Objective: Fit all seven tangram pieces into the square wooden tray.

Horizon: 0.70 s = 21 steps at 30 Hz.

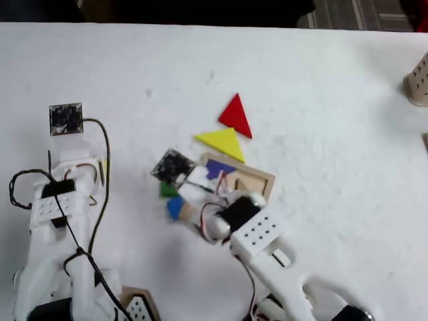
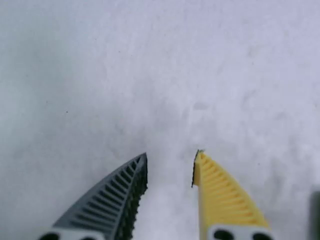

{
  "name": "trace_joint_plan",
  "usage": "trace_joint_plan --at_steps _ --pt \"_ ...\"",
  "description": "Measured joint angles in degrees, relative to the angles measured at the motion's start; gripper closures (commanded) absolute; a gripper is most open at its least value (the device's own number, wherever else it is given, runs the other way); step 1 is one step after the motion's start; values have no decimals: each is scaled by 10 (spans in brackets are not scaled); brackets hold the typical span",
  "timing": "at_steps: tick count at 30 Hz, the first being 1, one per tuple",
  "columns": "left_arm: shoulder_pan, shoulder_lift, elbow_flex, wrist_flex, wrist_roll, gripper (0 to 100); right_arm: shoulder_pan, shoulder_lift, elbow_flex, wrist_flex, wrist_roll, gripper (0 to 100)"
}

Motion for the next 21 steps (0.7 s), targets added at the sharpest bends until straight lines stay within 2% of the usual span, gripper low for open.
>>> trace_joint_plan --at_steps 7,12,21 --pt "0 0 0 0 0 819 5 152 14 -133 -3 969" --pt "0 0 0 0 0 819 57 203 -2 -144 -4 967" --pt "0 0 0 0 0 819 132 202 -12 -144 -4 967"
